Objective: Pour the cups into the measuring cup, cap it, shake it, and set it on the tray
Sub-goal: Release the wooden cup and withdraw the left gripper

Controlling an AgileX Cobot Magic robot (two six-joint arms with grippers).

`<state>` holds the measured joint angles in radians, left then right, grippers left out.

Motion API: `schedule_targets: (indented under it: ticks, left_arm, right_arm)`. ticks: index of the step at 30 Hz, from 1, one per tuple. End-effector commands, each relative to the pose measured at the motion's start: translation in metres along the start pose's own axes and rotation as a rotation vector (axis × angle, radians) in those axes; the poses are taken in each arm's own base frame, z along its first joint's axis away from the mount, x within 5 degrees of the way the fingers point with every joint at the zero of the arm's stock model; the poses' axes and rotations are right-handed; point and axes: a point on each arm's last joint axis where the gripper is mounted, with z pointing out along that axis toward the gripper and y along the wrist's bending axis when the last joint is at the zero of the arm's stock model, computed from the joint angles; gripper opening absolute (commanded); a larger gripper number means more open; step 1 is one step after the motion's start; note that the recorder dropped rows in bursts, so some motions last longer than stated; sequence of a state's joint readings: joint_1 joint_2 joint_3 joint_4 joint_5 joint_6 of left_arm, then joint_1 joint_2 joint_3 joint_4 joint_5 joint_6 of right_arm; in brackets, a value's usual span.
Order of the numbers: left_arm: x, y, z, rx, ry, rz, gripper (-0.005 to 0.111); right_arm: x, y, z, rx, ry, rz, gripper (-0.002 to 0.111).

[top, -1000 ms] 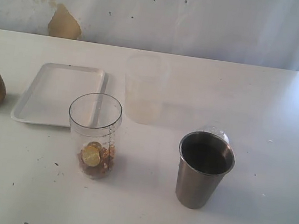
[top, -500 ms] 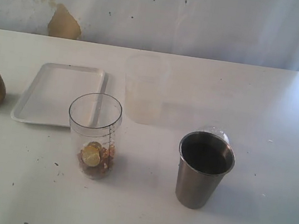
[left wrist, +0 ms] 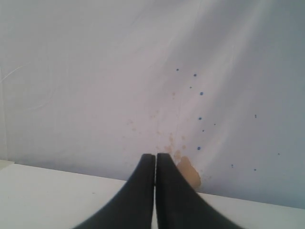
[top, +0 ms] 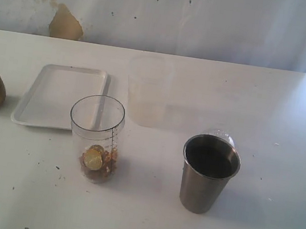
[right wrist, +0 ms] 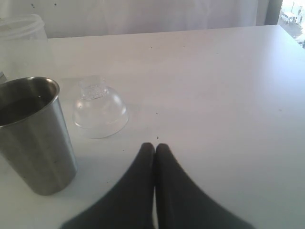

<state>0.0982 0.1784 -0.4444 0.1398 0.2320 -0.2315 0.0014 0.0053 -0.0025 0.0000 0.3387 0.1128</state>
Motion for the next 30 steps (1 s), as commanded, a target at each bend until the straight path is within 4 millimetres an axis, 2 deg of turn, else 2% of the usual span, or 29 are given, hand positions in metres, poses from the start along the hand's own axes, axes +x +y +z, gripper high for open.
schedule_targets:
  ticks: [1, 7, 11, 13, 19, 23, 30]
  left_arm:
    - [0.002, 0.0, 0.0, -0.001, 0.007, -0.002, 0.001]
    - [0.001, 0.0, -0.001, 0.0, 0.0, -0.002, 0.001]
    - [-0.001, 0.0, -0.01, 0.007, -0.042, -0.013, 0.001]
    - [0.006, 0.001, -0.014, 0.01, -0.054, -0.013, 0.001]
    - [0.069, 0.007, -0.013, -0.001, 0.055, -0.01, 0.001]
    - [0.103, 0.01, -0.009, -0.011, 0.155, -0.007, 0.001]
    - [0.131, 0.013, -0.008, -0.023, 0.251, -0.004, 0.001]
  right_arm:
    - [0.0, 0.0, 0.0, 0.001, -0.005, -0.003, 0.0]
    - [0.0, 0.0, 0.0, 0.001, -0.005, -0.003, 0.0]
    - [0.0, 0.0, 0.0, 0.001, -0.005, -0.003, 0.0]
    - [0.0, 0.0, 0.0, 0.001, -0.005, -0.003, 0.0]
    - [0.0, 0.0, 0.0, 0.001, -0.005, -0.003, 0.0]
    - [0.0, 0.0, 0.0, 0.001, -0.005, -0.003, 0.0]
    - [0.0, 0.0, 0.0, 0.001, -0.005, -0.003, 0.0]
